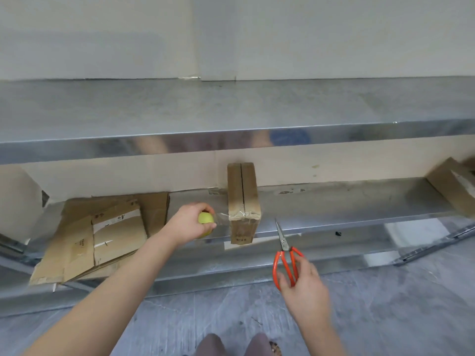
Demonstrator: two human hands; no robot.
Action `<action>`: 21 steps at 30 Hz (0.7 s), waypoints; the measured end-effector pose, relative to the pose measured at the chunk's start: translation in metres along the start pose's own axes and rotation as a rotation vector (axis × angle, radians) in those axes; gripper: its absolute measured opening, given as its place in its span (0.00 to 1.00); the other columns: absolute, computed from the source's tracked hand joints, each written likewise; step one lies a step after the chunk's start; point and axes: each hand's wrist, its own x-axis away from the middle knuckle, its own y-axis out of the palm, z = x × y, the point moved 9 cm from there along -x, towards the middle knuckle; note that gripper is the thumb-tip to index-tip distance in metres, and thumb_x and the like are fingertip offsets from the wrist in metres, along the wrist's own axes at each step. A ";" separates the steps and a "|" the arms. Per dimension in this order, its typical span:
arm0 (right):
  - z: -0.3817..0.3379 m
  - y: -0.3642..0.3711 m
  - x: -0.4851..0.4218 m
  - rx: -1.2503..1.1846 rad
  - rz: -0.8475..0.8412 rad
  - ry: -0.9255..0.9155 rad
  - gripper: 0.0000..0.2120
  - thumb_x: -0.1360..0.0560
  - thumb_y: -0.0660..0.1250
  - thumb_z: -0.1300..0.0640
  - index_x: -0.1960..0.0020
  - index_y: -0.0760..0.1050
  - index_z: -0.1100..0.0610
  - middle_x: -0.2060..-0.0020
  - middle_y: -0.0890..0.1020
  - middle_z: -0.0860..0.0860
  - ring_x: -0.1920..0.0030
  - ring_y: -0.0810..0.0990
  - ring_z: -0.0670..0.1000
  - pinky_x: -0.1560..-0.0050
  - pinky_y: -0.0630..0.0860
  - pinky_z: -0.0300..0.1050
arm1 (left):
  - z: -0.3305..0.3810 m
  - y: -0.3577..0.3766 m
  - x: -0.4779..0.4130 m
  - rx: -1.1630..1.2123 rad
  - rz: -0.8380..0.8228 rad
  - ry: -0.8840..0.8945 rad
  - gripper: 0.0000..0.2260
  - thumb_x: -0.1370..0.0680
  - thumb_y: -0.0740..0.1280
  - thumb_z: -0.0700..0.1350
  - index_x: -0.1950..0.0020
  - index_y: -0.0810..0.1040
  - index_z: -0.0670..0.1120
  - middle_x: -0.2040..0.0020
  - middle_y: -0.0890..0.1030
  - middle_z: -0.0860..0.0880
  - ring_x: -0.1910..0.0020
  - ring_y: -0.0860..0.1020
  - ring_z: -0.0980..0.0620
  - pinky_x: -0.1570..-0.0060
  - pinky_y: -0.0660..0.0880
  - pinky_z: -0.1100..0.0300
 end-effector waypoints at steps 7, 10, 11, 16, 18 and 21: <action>-0.057 0.043 0.041 -0.205 -0.173 -0.022 0.28 0.30 0.68 0.41 0.31 0.66 0.41 0.41 0.74 0.40 0.43 0.78 0.45 0.45 0.74 0.41 | -0.002 -0.004 0.000 0.003 -0.004 0.041 0.12 0.28 0.73 0.50 0.47 0.79 0.49 0.49 0.79 0.52 0.50 0.74 0.52 0.53 0.67 0.63; -0.076 0.066 0.043 -0.478 -0.306 0.054 0.19 0.31 0.72 0.39 0.44 0.75 0.43 0.50 0.80 0.41 0.50 0.80 0.42 0.47 0.76 0.40 | -0.004 -0.007 0.002 0.015 0.002 0.059 0.12 0.28 0.74 0.50 0.46 0.79 0.49 0.49 0.79 0.52 0.50 0.74 0.53 0.52 0.67 0.63; -0.081 0.072 0.044 -0.572 -0.349 0.078 0.16 0.31 0.73 0.40 0.47 0.76 0.45 0.55 0.82 0.42 0.55 0.80 0.41 0.51 0.77 0.38 | -0.004 -0.008 0.002 0.019 0.005 0.064 0.13 0.28 0.74 0.50 0.46 0.79 0.49 0.49 0.79 0.53 0.50 0.74 0.53 0.52 0.67 0.63; -0.101 0.079 0.045 -0.712 -0.435 0.119 0.14 0.29 0.71 0.39 0.48 0.77 0.45 0.64 0.79 0.40 0.63 0.77 0.33 0.64 0.70 0.24 | -0.005 -0.008 0.001 0.018 -0.013 0.093 0.11 0.28 0.74 0.50 0.48 0.79 0.50 0.50 0.79 0.53 0.51 0.74 0.53 0.52 0.67 0.62; -0.104 0.082 0.044 -0.707 -0.443 0.141 0.14 0.28 0.70 0.37 0.49 0.76 0.44 0.65 0.78 0.40 0.63 0.78 0.35 0.63 0.70 0.26 | -0.005 -0.008 0.000 0.023 -0.012 0.100 0.10 0.28 0.74 0.49 0.49 0.79 0.50 0.52 0.79 0.54 0.51 0.74 0.53 0.52 0.67 0.63; -0.108 0.087 0.042 -0.732 -0.437 0.152 0.14 0.27 0.68 0.37 0.50 0.77 0.45 0.66 0.77 0.41 0.62 0.77 0.40 0.55 0.76 0.37 | -0.003 -0.007 0.000 0.022 -0.016 0.117 0.09 0.28 0.74 0.49 0.50 0.79 0.51 0.53 0.78 0.55 0.52 0.74 0.53 0.53 0.66 0.63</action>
